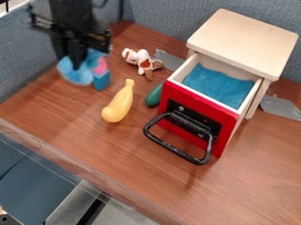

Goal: Take the blue stuffed animal and leaves it inside the drawer.

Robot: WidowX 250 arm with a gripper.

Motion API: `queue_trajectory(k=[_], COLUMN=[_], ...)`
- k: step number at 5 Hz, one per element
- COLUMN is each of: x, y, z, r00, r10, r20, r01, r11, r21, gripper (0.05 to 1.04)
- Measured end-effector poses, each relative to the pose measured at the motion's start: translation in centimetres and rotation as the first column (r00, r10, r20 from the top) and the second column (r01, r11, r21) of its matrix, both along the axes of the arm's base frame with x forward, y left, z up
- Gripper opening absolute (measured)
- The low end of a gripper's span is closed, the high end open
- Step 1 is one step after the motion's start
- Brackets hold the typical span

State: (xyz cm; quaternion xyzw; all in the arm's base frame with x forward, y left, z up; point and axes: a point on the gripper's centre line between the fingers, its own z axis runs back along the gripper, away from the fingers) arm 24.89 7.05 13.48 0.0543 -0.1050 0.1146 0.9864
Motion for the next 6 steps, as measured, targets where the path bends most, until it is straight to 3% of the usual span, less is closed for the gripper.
queue_trajectory(k=[2, 3, 4, 6], x=[4.2, 6.5, 8.2, 9.3], y=[-5.5, -7.8, -9.0, -9.8], z=[0.4, 1.0, 1.3, 0.7], r00=[0.981, 0.967, 0.959, 0.953], r10=[-0.184, -0.245, -0.273, -0.292], r20=[-0.058, -0.065, -0.070, -0.085], r01=[0.183, 0.243, 0.271, 0.286], r11=[0.983, 0.970, 0.962, 0.955], r21=[-0.016, -0.028, -0.044, -0.080], gripper=[0.109, 0.108, 0.108, 0.108])
